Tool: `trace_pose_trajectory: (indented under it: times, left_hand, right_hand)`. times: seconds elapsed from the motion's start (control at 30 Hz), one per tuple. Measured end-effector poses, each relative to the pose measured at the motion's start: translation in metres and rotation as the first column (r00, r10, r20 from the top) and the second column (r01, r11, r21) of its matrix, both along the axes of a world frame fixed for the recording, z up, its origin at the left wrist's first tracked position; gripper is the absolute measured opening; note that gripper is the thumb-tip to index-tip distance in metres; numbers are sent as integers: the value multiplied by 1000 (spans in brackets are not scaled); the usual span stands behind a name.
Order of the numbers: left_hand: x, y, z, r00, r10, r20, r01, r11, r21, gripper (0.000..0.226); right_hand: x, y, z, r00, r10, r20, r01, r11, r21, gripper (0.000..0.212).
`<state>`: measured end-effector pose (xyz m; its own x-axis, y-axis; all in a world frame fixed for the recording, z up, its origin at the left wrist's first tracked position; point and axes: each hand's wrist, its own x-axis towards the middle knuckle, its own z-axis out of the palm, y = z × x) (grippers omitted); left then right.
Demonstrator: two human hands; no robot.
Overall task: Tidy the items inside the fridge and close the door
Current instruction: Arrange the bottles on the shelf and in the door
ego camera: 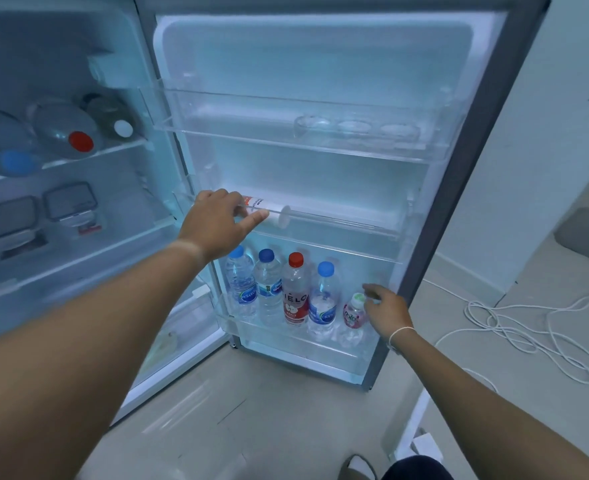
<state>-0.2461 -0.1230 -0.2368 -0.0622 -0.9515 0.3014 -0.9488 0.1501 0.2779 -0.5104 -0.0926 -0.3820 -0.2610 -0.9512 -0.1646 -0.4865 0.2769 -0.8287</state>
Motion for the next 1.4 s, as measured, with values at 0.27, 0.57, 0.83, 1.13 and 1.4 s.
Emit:
trace_pose_trajectory:
  times: [0.27,0.57,0.83,1.13,1.4]
  left_hand:
    - [7,3,-3,999,-20,-35,21,999,29,48]
    - [11,17,7,997,-22,-73,29,995,96,47]
    - [15,28,20,998,12,-62,1,979,205,50]
    - [11,62,9,997,11,-82,3,985,170,44]
    - [6,122,22,998,13,-58,4,963,270,50]
  right_hand:
    - [-63,19,46,966,-225,123,252,926,-281,30]
    - [-61,0,128,871,-228,434,413,818,-400,37]
    - [-53,3,135,853,-131,506,380,819,-429,46]
    - [-33,48,131,888,-132,440,365,783,-503,36]
    - [-1,110,128,939,-45,340,234,808,-541,32]
